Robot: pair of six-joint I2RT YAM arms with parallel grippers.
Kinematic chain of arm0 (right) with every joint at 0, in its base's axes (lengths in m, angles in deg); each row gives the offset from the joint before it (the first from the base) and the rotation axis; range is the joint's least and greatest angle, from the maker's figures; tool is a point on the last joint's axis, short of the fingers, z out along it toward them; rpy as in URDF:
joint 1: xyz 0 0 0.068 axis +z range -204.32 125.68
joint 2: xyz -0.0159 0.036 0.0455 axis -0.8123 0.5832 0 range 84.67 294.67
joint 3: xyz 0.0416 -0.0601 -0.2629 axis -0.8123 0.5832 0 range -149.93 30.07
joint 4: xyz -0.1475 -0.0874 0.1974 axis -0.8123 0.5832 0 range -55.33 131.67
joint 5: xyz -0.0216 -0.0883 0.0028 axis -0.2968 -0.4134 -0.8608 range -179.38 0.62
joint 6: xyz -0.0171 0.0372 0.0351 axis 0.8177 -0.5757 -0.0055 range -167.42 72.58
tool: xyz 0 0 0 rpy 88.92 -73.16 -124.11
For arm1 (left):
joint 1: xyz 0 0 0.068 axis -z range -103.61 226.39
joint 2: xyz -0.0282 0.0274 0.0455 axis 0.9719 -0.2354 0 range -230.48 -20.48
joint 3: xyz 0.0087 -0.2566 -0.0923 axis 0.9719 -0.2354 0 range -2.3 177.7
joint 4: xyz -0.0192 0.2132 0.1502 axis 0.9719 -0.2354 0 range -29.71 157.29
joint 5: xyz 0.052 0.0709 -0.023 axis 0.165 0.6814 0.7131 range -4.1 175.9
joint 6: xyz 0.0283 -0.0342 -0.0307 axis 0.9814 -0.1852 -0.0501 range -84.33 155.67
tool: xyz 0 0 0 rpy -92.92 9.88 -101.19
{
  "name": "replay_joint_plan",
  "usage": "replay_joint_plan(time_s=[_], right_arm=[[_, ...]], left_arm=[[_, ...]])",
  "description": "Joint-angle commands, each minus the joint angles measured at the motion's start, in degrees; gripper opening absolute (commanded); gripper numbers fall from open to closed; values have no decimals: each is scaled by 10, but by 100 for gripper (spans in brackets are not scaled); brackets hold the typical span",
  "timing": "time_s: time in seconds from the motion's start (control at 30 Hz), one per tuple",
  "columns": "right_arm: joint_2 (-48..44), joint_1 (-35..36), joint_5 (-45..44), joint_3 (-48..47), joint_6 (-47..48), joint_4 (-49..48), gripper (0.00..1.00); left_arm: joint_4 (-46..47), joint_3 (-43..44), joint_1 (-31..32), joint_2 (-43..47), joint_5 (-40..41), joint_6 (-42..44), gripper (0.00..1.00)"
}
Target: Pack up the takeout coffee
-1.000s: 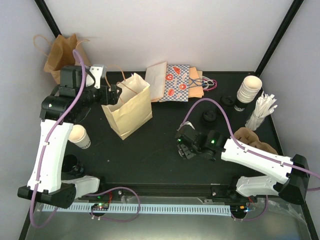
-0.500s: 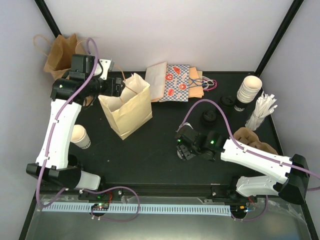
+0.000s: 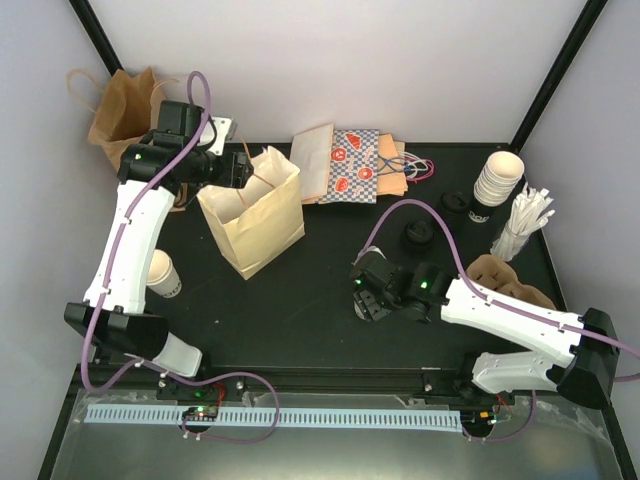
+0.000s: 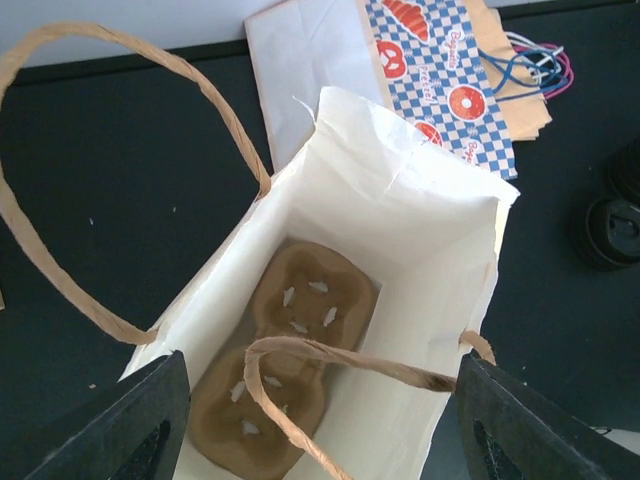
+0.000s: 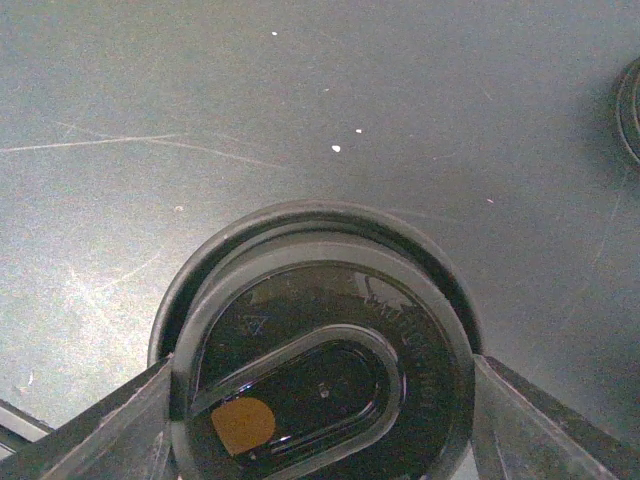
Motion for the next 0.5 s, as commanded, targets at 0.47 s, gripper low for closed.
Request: replay_joint_plan(time_s=[0.47], right_arm=[[-5, -3, 12, -1, 3, -11, 73]], left_arm=[[134, -141, 0, 72, -186, 302, 91]])
